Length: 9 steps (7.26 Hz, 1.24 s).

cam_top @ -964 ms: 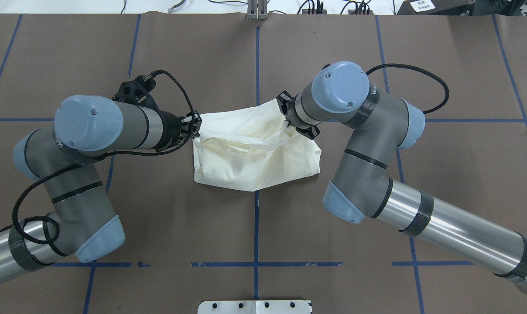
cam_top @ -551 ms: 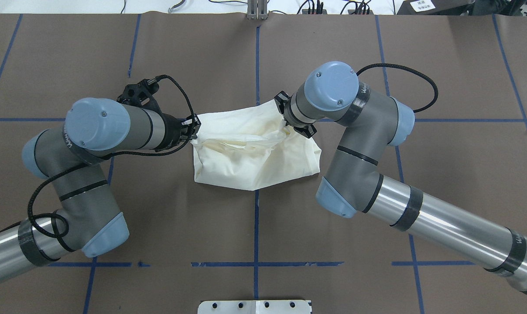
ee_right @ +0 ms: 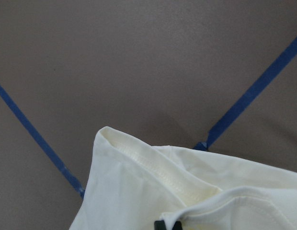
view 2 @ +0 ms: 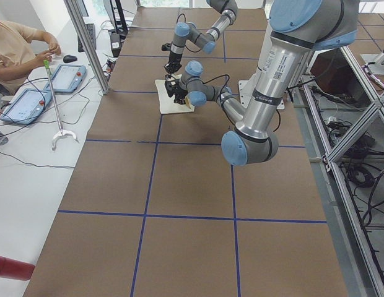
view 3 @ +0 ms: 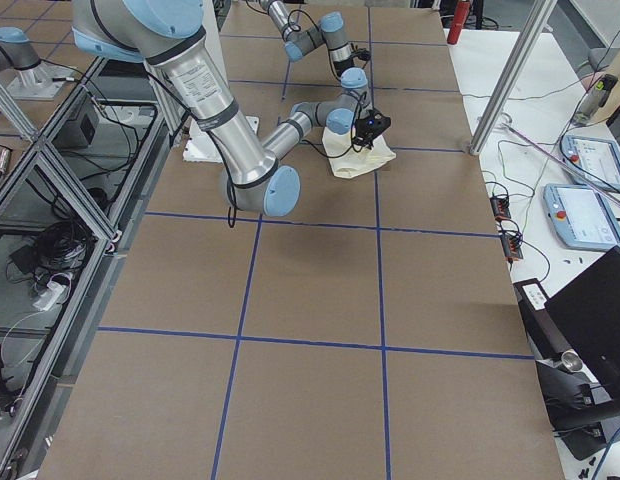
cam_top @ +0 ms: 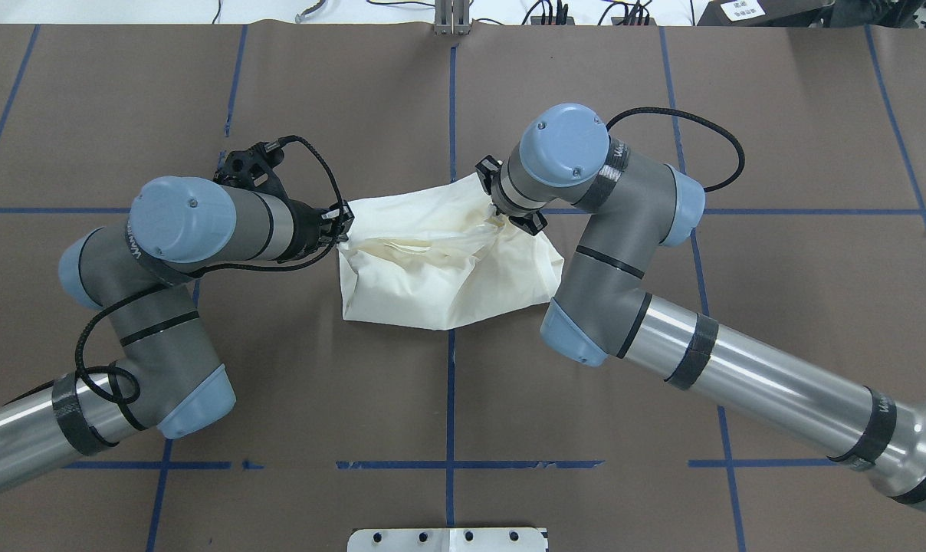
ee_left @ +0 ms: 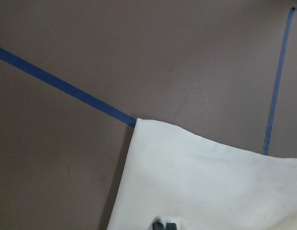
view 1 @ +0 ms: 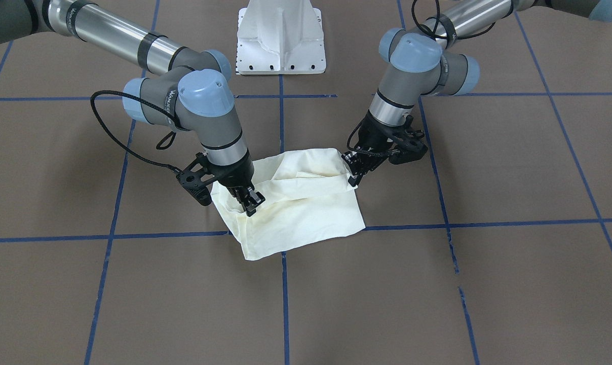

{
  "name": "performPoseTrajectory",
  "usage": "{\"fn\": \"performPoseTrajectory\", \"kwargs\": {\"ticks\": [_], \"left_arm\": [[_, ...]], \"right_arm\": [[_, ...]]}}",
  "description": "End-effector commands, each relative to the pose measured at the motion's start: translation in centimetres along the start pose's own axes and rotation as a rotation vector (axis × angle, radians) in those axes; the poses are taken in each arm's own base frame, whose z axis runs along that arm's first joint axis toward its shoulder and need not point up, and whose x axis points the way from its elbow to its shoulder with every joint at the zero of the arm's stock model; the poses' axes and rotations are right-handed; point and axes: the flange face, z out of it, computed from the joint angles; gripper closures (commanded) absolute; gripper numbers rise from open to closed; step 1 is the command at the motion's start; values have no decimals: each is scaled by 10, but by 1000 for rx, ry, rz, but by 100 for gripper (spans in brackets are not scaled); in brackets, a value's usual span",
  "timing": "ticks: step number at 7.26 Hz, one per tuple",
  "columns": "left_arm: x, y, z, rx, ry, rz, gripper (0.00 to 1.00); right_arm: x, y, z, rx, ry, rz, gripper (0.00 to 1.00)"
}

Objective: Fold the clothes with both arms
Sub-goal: 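Lay the folded edge down and open both grippers, lifting away, then lower the right gripper to the far corner while the left gripper moves near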

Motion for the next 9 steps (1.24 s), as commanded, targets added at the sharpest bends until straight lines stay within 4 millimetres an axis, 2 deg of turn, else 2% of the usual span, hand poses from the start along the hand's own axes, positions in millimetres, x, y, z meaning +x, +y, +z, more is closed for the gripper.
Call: {"fn": "performPoseTrajectory", "kwargs": {"ticks": [1,2,3,4,5,6,7,8,9], "left_arm": [[2,-12,21,12,-5,1,82],[-3,-36,29,40,6,38,60],[-6,-72,22,86,19,80,54],[-7,-84,21,100,26,86,54],[4,-103,8,124,53,80,53],[11,-108,-2,126,78,80,53],[20,-97,-12,59,106,86,55],[26,-93,-17,25,117,88,58],[27,-88,-17,17,118,90,58]], "right_arm": [[0,-14,13,-6,20,-28,26],[-16,-25,12,3,19,-41,15],[-30,-58,-2,-38,29,-30,13],[-33,-65,-5,-47,30,-45,11],[-38,-82,-14,-45,22,-49,12],[-43,-81,-19,-59,17,-51,11],[-49,-72,-27,-71,0,-55,12],[-44,-38,-29,-107,-7,-71,15],[-31,-19,-15,-123,15,-83,17]]}}
